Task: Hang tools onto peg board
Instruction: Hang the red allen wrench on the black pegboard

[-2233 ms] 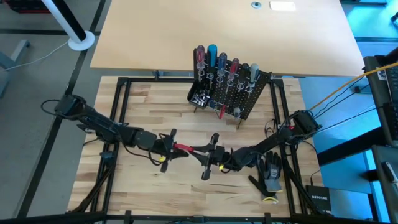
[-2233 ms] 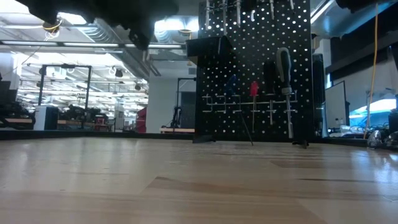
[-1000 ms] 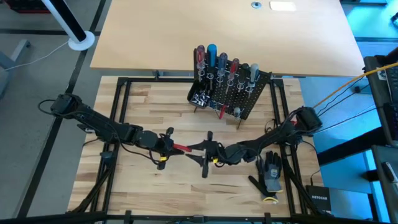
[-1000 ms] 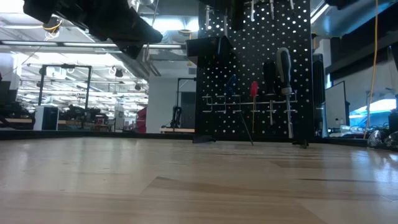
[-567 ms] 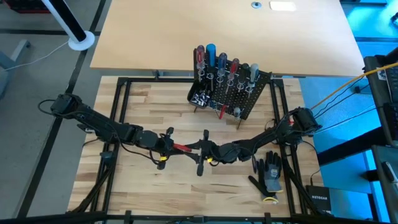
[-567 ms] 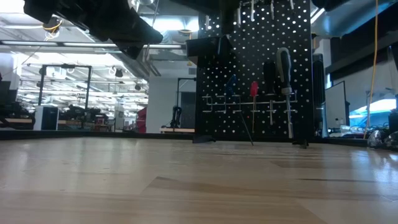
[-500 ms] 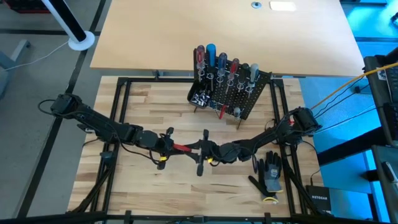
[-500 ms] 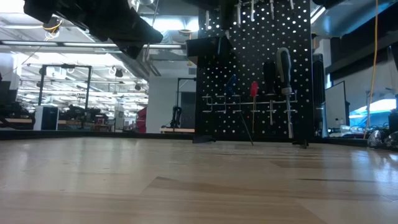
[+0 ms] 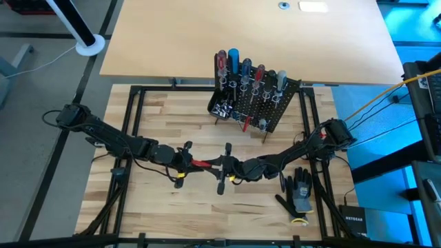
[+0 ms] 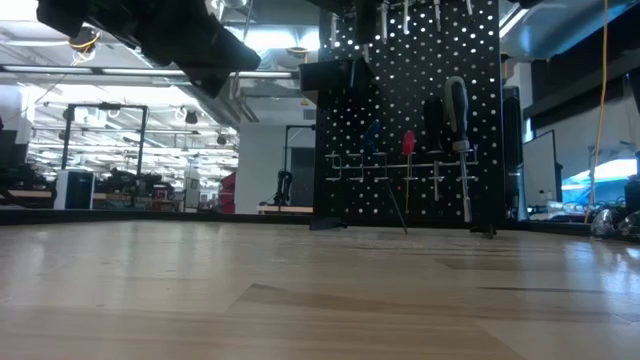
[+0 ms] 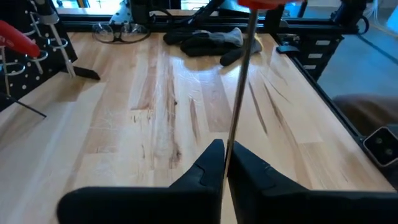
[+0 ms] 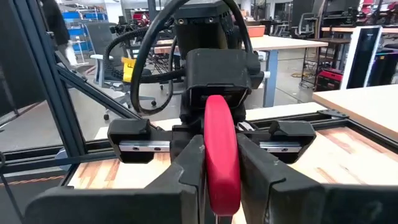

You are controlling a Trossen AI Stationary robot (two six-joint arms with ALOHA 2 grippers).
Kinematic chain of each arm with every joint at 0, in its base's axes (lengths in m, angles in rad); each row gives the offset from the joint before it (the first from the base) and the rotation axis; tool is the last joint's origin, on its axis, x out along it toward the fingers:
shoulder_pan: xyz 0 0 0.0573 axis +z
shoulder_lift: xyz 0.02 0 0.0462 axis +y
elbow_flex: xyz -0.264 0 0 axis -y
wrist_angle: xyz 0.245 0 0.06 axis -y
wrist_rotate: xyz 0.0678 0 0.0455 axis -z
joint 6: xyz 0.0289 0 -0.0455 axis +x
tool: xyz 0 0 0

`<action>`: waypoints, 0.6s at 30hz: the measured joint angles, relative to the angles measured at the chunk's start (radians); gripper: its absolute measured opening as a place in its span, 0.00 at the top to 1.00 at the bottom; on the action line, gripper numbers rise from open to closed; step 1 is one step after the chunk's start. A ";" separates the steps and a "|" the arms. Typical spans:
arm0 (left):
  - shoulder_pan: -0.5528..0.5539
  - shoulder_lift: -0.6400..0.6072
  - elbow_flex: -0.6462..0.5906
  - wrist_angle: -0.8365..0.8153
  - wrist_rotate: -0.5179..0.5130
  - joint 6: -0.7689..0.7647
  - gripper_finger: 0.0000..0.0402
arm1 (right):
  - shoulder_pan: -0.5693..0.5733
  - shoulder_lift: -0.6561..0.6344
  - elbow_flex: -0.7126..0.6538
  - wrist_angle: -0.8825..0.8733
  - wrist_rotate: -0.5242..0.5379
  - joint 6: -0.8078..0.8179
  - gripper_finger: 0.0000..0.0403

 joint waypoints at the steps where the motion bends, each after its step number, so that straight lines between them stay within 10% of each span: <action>1: 0.001 0.000 0.000 0.001 0.000 -0.013 0.97 | 0.000 0.000 0.000 0.000 0.006 0.000 0.84; 7: 0.003 -0.009 0.000 -0.028 -0.006 -0.029 0.81 | 0.045 -0.038 0.000 -0.019 0.160 -0.077 0.85; 18: 0.033 -0.180 -0.007 -0.249 -0.027 -0.048 0.64 | 0.154 -0.152 -0.003 -0.132 0.774 -0.266 0.84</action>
